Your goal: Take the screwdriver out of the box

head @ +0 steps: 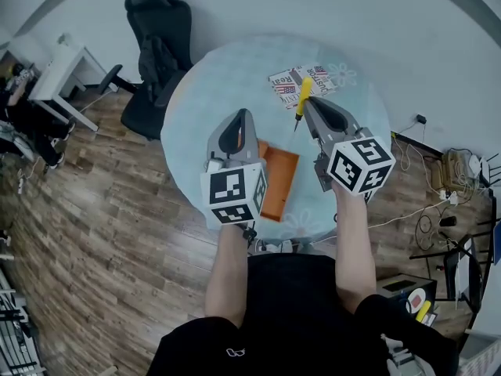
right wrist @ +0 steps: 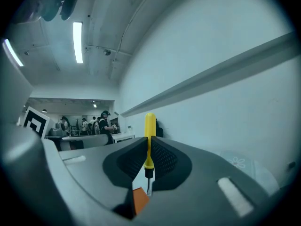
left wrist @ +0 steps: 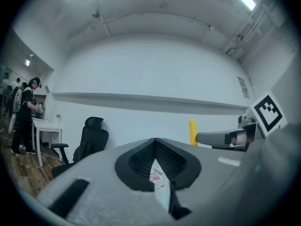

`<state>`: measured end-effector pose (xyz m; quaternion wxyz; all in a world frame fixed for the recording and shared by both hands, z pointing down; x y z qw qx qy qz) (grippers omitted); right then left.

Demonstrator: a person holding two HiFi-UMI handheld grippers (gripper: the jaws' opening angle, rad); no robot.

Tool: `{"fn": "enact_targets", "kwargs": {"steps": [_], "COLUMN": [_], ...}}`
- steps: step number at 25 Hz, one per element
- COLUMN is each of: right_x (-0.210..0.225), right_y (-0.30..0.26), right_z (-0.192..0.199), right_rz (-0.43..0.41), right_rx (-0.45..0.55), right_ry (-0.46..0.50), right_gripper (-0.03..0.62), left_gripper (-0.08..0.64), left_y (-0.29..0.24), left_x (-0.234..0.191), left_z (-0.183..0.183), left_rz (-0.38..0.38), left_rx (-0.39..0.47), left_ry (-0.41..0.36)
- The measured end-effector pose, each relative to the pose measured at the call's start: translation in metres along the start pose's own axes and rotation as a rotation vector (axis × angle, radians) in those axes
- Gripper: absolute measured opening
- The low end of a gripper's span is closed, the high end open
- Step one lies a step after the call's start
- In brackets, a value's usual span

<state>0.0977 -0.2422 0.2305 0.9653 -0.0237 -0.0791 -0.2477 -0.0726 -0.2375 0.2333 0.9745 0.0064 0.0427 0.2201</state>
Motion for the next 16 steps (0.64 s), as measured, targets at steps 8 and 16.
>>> {"fn": "enact_targets", "kwargs": {"steps": [8,16], "right_x": [0.000,0.010], "right_y": [-0.009,-0.011], "right_z": [0.011,0.003], "right_rz": [-0.013,-0.014], "right_rx": [-0.019,-0.013], "right_ry": [-0.013,-0.003], "right_gripper": [0.035,0.035], "left_gripper": [0.002,0.002], "left_y": [-0.001,-0.014], "left_x": [-0.015,-0.007], "left_z": [0.011,0.005], "left_rz": [-0.027,-0.011], "left_rx": [-0.027,-0.017], "left_ry": [0.018,0.008]}}
Point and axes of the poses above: the fingertips, and each gripper's own axes: y backward along the fingers, x to its right, z out of its underside, the point moved 5 cm from there along y, backward along the fingers, and after that the axes turned 1 degree about x, right-handed, at the moved point
